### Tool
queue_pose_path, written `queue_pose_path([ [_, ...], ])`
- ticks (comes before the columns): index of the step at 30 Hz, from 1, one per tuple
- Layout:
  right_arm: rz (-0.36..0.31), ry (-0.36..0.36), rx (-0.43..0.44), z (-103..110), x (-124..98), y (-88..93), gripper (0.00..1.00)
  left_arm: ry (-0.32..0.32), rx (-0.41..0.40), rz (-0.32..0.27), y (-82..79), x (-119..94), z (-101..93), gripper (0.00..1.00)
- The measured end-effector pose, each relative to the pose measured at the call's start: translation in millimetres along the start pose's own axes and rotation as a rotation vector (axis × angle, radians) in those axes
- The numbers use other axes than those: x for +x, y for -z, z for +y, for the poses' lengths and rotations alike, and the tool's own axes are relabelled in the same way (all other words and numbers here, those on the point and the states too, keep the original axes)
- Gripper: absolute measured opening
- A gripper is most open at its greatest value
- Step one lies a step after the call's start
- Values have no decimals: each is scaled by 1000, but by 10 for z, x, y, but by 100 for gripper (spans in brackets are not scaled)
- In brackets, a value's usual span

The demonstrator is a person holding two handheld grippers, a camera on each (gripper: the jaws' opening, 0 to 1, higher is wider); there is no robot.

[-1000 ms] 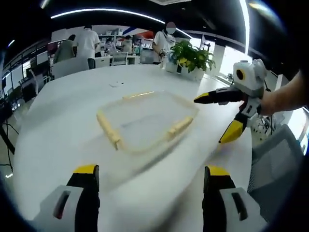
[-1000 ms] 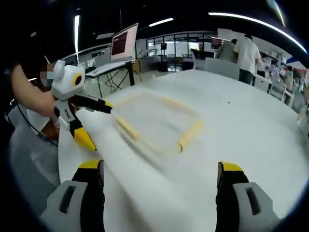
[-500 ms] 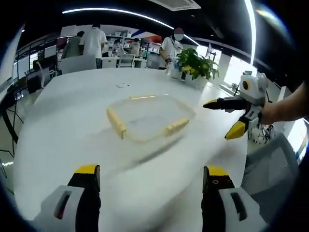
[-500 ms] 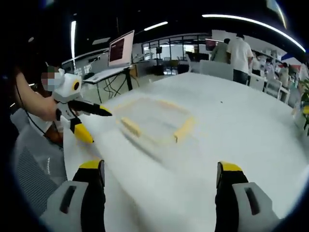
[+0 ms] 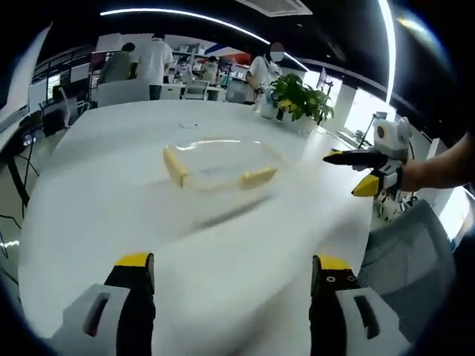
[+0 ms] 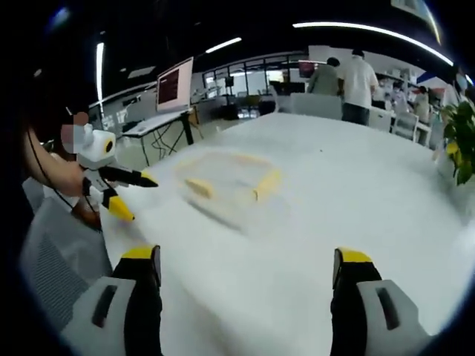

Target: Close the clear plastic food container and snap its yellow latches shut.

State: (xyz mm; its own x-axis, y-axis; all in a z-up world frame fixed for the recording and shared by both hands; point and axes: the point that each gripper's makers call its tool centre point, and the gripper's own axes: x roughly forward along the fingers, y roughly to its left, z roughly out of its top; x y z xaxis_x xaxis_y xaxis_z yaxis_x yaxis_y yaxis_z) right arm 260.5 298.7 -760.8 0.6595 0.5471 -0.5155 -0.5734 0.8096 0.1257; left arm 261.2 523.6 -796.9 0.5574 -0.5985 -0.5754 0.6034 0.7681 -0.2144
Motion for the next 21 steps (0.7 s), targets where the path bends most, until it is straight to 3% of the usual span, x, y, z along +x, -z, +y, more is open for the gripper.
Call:
queue_pose_path([
  [21, -96, 86, 106, -4, -441, -42, 93, 3, -60, -10, 201, -304, -108, 86],
])
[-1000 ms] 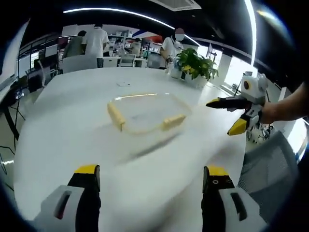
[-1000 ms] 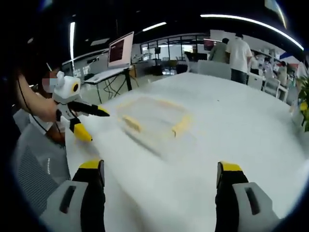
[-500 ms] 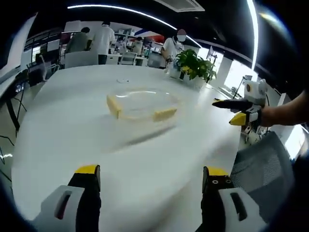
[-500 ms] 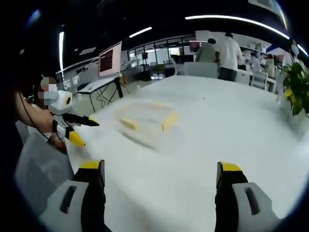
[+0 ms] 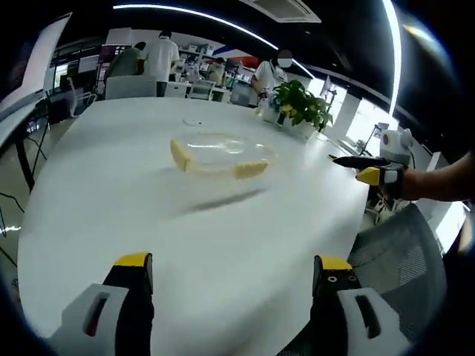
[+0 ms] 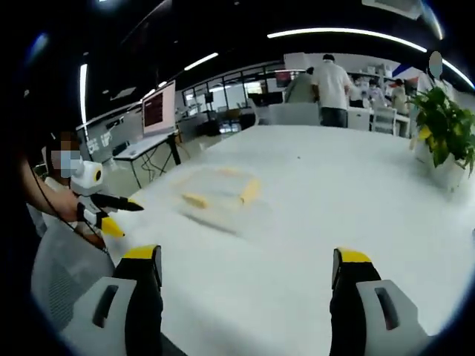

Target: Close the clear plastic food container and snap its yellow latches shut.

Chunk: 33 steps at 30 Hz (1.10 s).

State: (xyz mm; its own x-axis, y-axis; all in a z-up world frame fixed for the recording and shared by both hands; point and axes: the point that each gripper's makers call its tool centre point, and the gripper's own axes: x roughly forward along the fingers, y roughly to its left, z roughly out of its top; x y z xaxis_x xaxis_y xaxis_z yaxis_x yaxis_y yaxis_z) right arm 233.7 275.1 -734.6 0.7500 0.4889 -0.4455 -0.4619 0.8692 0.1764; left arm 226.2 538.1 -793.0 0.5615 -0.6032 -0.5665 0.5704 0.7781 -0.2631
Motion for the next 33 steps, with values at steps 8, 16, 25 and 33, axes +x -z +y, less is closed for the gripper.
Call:
queue_pose_path([
  [8, -21, 16, 17, 24, -104, 2, 93, 3, -18, -27, 12, -141, -76, 86],
  [16, -25, 19, 19, 55, -129, 54, 92, -3, -46, -61, -13, -220, -115, 85],
  [25, 4, -33, -69, 195, -49, 147, 97, -11, -93, -100, -41, -209, -111, 84],
  [33, 32, -79, -84, 316, -20, 207, 98, -17, -81, -105, -35, -195, -102, 85],
])
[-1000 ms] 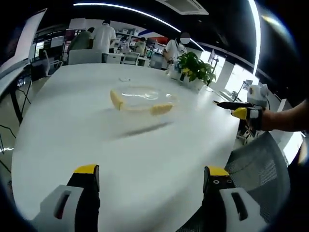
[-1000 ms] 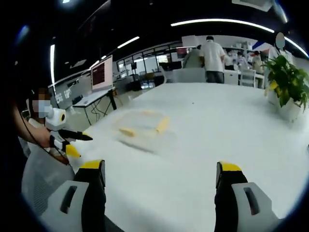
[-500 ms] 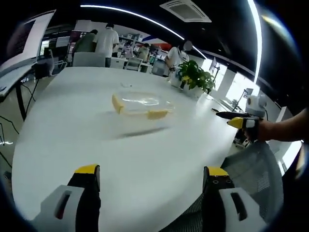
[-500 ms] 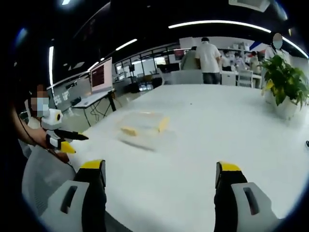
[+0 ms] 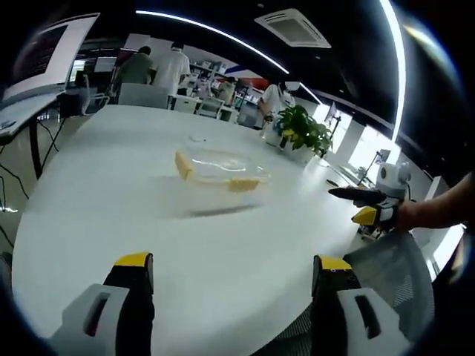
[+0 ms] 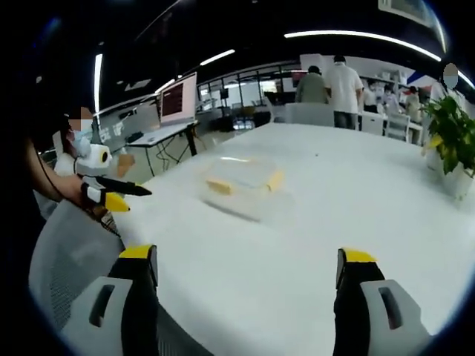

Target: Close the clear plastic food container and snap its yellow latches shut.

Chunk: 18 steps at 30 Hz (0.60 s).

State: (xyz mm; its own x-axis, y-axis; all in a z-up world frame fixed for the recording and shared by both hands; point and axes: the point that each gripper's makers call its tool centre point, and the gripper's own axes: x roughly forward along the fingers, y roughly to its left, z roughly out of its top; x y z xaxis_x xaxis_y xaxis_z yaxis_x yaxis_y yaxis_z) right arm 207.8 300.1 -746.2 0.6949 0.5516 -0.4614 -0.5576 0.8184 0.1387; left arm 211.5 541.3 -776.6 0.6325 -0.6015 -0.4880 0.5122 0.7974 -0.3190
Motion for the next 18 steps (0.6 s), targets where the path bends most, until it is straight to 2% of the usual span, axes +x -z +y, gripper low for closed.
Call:
queue_pose_path([
  [5, 13, -21, 1, 42, 22, 43, 99, 4, 15, 13, 34, 18, -28, 86],
  [9, 19, -27, -1, 54, 30, 61, 99, 17, 82, 20, 36, 36, -86, 86],
  [18, 10, -22, 17, 44, 23, 57, 99, 7, 100, 23, 47, 35, -61, 87],
])
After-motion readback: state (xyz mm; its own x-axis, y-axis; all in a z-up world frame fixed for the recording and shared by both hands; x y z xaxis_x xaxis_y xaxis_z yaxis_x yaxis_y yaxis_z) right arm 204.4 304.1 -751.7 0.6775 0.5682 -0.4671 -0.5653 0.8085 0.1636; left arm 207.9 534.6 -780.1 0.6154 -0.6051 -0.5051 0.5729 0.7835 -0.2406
